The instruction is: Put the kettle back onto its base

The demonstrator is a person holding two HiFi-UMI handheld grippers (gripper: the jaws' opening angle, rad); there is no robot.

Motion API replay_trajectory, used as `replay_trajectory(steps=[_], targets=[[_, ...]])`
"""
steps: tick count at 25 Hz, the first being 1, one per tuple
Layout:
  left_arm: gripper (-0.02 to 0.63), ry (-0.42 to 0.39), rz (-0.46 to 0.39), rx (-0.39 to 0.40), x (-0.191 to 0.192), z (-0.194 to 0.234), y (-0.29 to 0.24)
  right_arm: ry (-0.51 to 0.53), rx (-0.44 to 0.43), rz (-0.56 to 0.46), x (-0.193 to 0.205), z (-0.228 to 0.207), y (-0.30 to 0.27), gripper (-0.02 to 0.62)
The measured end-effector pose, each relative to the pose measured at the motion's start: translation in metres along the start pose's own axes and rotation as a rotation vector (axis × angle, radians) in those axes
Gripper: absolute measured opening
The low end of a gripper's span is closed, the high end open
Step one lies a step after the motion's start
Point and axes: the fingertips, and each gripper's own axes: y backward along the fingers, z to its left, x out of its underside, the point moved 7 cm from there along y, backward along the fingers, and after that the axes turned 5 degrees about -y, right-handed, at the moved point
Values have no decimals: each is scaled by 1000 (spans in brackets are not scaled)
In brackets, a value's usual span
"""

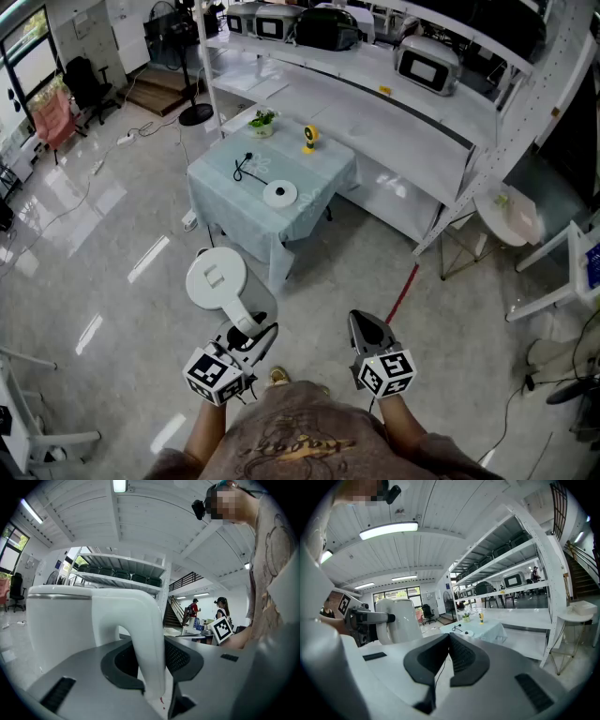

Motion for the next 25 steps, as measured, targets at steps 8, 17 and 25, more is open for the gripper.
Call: replay_trajectory(steps=[8, 17, 25], targets=[[138, -3, 3, 29, 0, 37, 6, 8, 24, -15, -1, 18, -30, -5], [138, -26, 1, 77, 6, 80, 3, 1, 69, -34, 1, 34, -62, -5], [138, -28, -3, 95, -1, 114, -14, 2, 58, -17, -3, 35, -100, -5]])
